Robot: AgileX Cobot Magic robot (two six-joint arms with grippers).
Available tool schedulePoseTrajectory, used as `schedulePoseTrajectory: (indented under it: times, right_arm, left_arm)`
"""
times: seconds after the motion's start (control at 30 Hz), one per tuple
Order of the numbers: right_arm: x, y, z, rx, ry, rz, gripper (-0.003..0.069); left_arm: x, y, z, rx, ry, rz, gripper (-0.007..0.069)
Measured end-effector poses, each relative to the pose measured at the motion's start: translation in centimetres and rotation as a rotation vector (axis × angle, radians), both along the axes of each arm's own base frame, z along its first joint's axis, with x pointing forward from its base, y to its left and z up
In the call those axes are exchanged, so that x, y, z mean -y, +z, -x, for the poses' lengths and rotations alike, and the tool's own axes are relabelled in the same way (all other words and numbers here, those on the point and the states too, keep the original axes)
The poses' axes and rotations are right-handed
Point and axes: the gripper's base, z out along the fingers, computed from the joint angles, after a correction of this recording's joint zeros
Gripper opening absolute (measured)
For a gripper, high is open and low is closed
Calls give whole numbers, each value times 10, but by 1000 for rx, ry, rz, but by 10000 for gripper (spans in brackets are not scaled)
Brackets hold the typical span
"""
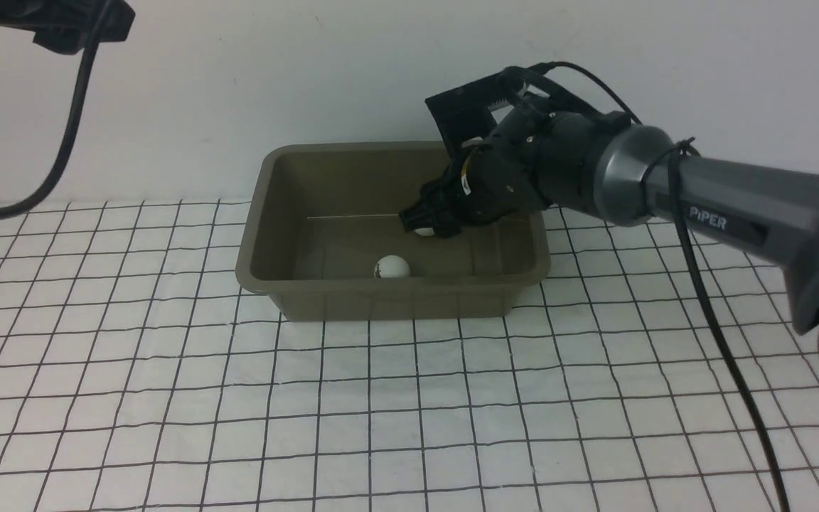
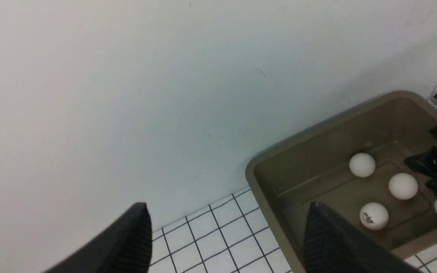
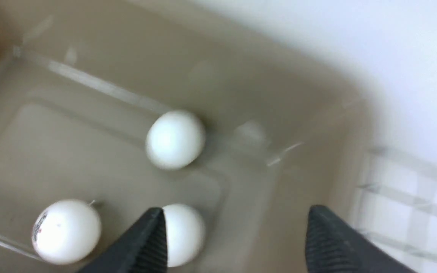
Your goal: Put the table tennis balls into the box on the white checkered tablecloth.
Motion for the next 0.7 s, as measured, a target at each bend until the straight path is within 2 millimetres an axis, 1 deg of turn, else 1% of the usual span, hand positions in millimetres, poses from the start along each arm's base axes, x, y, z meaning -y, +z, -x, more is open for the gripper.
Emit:
schedulePoseTrajectory:
  times: [0.03,0.07,0.1,0.13,0.17,0.2,0.23,0.27,0.33,0.37,0.43,0.47,0.5,0.53,0.57,0.63,0.67,0.7]
  right_arm:
    - [2,6,2,9,-1,10,437]
    - [9,32,9,51,-10,15,405]
    - [15,49,15,77,-19,18,377]
    - [21,66,21,102,-30,23,339]
    - [29,86,30,135,-41,20,303]
    - [35,102,38,162,-49,12,265]
    - [39,115,44,185,-52,3,233]
    - [43,125,49,203,-54,-3,210]
    - [50,141,59,237,-55,-10,162]
    - [54,150,64,254,-55,-14,140]
    - [62,162,75,277,-54,-21,96]
    - [68,170,85,292,-54,-23,68]
    - [71,172,89,297,-54,-23,49]
    - [78,176,99,303,-54,-19,23]
    - [81,174,104,298,-54,-12,12]
    - [95,175,126,296,-53,-10,-6]
    - [98,170,130,284,-51,-4,-10]
    - [103,167,139,280,-48,-6,-10]
  left_arm:
    - [-1,-8,11,11,5,2,447]
    - [-1,-18,16,4,10,3,431]
    - [-3,-26,25,23,18,2,400]
    - [-3,-39,29,13,25,0,374]
    - [-4,-48,34,25,32,-1,346]
    - [-5,-54,39,36,38,0,316]
    - [-5,-61,43,41,43,3,291]
    - [-6,-73,48,48,52,13,247]
    - [-7,-85,53,57,63,26,202]
    - [-7,-96,57,54,72,36,165]
    - [-8,-108,64,72,86,59,100]
    - [-9,-111,66,74,90,65,82]
    - [-9,-115,70,81,96,79,52]
    - [-9,-122,76,87,103,92,23]
    - [-10,-125,78,89,105,98,14]
    - [-10,-132,84,90,109,107,2]
    - [-10,-136,86,89,111,111,-1]
    - [-10,-138,89,94,114,118,-4]
